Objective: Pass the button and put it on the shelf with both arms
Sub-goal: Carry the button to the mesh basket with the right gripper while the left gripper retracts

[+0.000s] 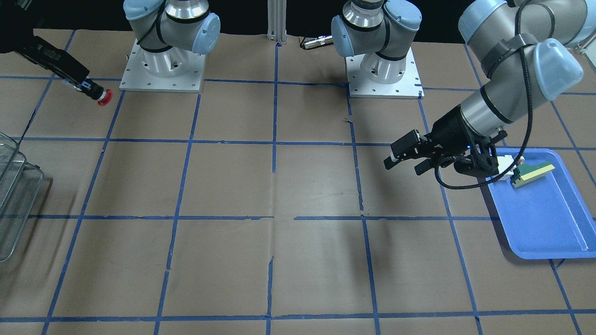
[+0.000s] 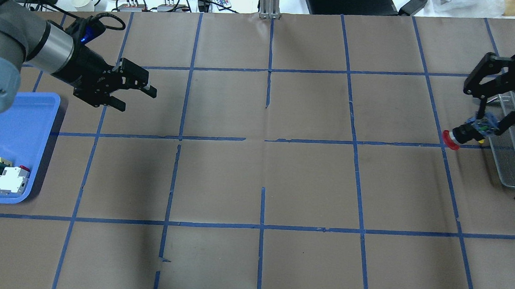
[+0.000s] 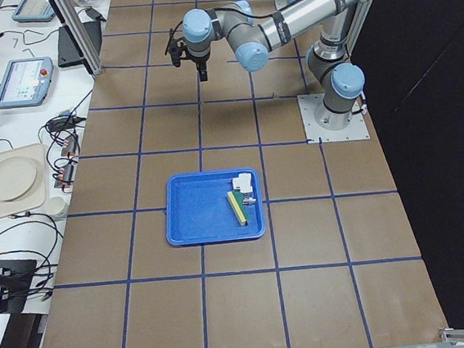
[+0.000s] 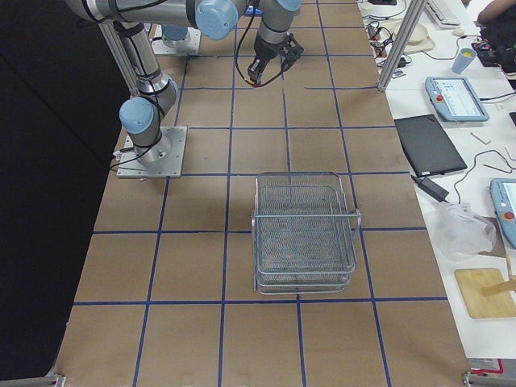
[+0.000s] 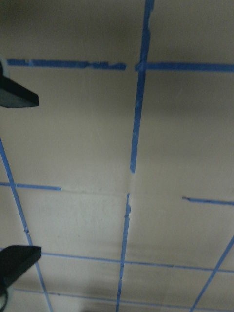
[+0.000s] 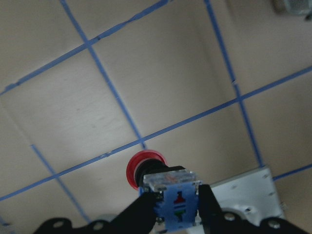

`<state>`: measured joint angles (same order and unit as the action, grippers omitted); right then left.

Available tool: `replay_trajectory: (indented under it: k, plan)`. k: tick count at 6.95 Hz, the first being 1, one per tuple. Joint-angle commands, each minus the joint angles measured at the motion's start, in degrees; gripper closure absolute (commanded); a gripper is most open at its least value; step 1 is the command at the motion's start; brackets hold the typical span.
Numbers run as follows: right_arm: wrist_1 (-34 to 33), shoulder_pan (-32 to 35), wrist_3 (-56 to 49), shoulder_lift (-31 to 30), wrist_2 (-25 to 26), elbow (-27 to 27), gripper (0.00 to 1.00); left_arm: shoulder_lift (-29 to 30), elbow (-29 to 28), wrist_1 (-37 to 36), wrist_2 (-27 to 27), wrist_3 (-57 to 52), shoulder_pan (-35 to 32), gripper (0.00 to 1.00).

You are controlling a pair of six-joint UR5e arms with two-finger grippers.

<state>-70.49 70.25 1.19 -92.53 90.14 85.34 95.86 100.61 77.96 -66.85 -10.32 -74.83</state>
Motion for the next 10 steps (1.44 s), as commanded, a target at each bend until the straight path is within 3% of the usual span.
replay_trajectory:
  k: [1,2,4,5,6,7,8,10]
  plan:
    - [-11.73,-0.03,-15.46,0.33,16.58,0.87,0.97,4.33,-11.54,4.8,-14.37,3.43,-8.53,0.0]
    - [-13.34,-0.12,-16.73,1.03,20.04,0.96,0.97,4.16,-14.8,9.27,-22.97,3.29,-8.84,0.0]
    - [-24.64,-2.65,-23.99,7.94,22.36,0.96,0.97,6.95,-24.01,17.01,-24.81,3.37,-8.76,0.0]
    - [-26.61,-6.15,-26.82,10.76,21.92,0.96,0.97,7.67,-27.72,22.1,-24.47,4.07,-9.36,0.0]
    - [-29.15,-9.49,-30.24,12.88,21.57,0.96,0.97,5.33,-25.49,23.19,-24.12,4.08,-10.85,0.01]
    - [-30.4,-10.83,-32.02,14.2,21.13,0.96,0.97,0.0,-18.25,22.51,-23.94,3.47,-10.34,0.01]
    - [-33.02,-10.93,-32.21,16.04,20.87,0.96,0.96,-3.45,-12.78,17.19,-23.68,3.03,-8.07,0.01]
    - [-37.87,-11.28,-32.3,19.39,20.78,0.96,0.94,-3.23,-12.72,16.52,-19.04,4.15,-7.08,0.01]
